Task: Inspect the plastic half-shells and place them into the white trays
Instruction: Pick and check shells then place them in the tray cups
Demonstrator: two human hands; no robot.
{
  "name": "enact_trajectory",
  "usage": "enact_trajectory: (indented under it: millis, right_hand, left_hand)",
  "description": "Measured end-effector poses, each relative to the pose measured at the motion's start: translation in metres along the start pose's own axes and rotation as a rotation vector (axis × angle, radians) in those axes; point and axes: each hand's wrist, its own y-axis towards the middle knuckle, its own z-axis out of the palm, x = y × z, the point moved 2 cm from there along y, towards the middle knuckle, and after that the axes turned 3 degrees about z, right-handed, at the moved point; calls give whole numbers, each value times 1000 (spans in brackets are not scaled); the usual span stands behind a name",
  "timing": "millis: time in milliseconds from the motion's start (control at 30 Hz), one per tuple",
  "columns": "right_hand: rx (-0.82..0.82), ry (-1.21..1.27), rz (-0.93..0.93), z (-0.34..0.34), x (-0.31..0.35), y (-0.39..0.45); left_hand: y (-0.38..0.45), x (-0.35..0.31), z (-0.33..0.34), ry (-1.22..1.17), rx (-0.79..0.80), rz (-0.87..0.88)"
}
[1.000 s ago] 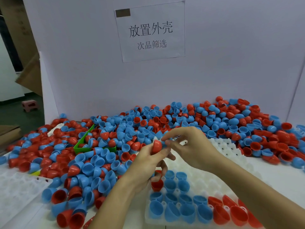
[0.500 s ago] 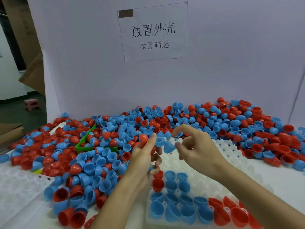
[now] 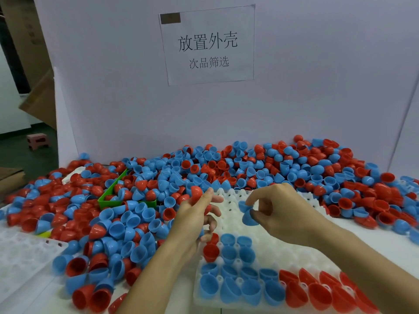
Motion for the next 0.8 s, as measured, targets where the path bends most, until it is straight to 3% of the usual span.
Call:
enact_trajectory:
  millis: [300,500,667,800]
  right_hand:
    - [314,-187,110,5,-15,-19]
    - [351,-346,145,22,-6,-22]
    - [423,-314,178,23,-7,-17]
    - [490,-245,186,20,-8,-16]
  left_hand:
    - [0,2,2,20,-15,-21]
    - [-2,3,1,54,-29,-11]
    - [-3,1,5,69,-17,5]
    - [-6,-1,5,-60,81,-41]
